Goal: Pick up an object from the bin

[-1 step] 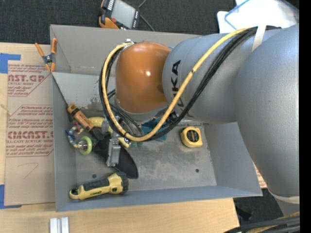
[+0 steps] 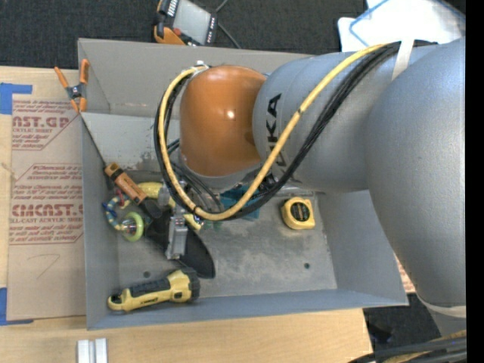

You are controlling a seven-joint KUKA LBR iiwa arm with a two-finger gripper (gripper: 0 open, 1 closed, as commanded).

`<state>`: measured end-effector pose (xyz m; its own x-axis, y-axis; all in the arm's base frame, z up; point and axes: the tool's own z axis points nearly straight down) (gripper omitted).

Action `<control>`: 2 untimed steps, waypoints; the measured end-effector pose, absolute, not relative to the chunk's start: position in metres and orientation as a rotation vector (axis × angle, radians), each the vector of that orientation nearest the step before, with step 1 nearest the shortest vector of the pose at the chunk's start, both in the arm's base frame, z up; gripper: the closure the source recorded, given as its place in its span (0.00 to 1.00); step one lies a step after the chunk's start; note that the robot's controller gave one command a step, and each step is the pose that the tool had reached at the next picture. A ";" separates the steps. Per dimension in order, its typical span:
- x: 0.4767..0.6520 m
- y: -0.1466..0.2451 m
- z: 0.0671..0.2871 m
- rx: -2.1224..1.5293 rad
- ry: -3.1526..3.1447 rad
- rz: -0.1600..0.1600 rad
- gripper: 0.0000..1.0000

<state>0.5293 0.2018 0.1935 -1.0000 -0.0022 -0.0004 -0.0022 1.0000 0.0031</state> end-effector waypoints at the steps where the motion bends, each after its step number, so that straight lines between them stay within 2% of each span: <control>1: 0.523 0.201 0.211 -0.004 3.153 -0.001 0.00; 2: 0.516 0.193 0.240 -0.156 3.138 0.002 0.00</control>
Offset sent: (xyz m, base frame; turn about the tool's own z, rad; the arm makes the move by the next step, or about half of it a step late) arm -0.0215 -0.0169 0.0248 -0.1796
